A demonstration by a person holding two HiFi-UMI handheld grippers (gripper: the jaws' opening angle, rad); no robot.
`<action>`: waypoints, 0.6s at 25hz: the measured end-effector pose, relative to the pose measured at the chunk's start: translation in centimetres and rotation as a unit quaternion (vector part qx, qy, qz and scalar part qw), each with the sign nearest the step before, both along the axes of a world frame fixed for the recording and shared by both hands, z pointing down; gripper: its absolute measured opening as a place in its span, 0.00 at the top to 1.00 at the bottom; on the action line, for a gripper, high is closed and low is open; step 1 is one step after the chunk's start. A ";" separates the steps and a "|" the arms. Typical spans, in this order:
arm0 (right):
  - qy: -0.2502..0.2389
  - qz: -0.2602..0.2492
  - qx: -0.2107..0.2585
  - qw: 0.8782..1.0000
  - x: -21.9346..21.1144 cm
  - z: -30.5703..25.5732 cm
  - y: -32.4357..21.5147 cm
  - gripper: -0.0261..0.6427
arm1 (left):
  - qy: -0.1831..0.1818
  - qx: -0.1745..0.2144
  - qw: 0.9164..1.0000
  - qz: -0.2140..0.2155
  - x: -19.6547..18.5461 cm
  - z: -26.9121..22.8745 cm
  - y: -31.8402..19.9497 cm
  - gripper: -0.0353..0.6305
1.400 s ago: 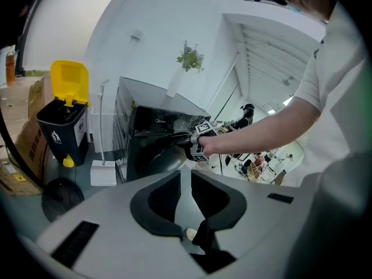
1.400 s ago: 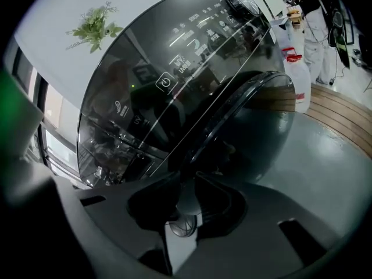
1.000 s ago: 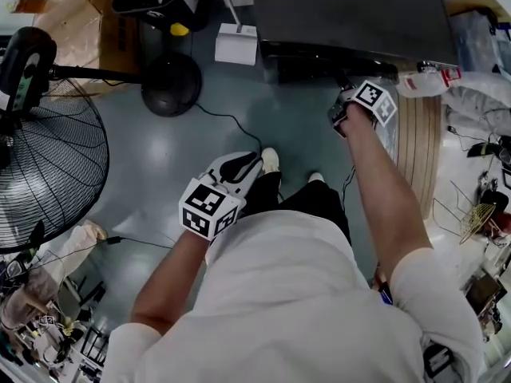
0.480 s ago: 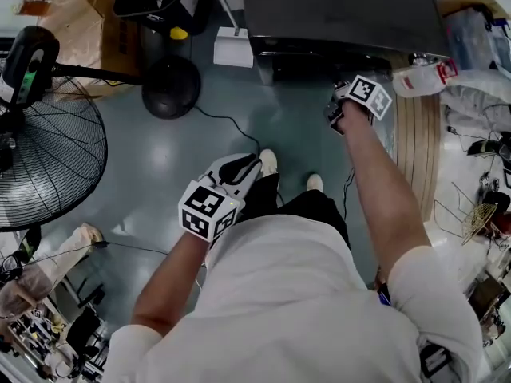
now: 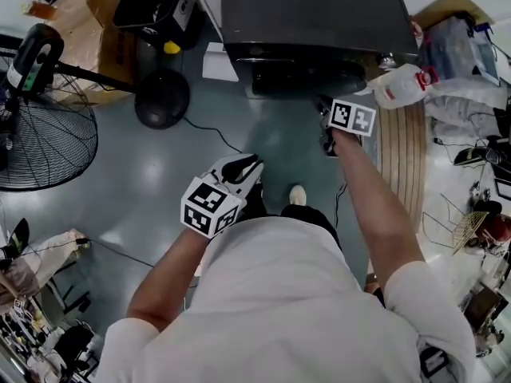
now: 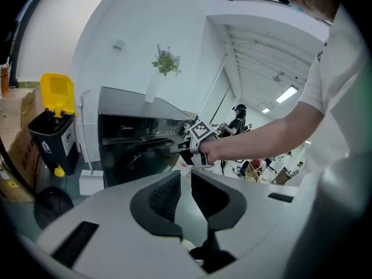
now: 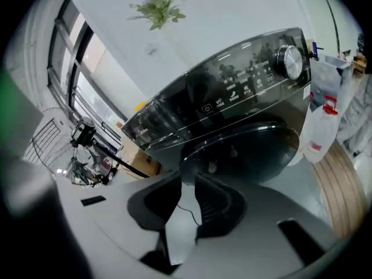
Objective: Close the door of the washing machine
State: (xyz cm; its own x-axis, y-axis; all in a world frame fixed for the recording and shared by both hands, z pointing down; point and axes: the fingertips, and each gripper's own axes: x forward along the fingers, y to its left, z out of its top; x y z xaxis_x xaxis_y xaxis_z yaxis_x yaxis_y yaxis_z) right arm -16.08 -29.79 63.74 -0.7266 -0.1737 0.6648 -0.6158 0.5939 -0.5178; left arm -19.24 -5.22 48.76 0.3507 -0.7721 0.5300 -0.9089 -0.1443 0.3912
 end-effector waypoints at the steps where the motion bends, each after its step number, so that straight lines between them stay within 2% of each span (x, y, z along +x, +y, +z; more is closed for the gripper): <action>1: 0.003 -0.011 0.006 1.000 1.0 -0.4 0.4 0.84 | -0.001 0.003 1.000 0.001 0.9 -0.3 -0.3 0.85; 8: 0.017 -0.085 0.041 0.995 7.4 -3.5 2.8 0.84 | -0.009 0.018 1.000 -0.006 5.9 -2.3 -2.4 0.85; 15: 0.014 -0.183 0.077 0.980 12.5 -7.6 7.4 0.86 | -0.018 0.026 0.999 -0.027 9.7 -3.7 -2.6 0.85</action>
State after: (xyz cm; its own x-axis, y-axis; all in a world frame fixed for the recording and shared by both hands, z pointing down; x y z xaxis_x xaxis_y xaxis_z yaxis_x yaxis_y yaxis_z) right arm -3.55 -22.37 56.13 -0.7415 -0.0047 0.6709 -0.3588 0.8478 -0.3906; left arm -9.58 -7.84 45.08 0.2883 -0.8166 0.5000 -0.9296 -0.1136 0.3505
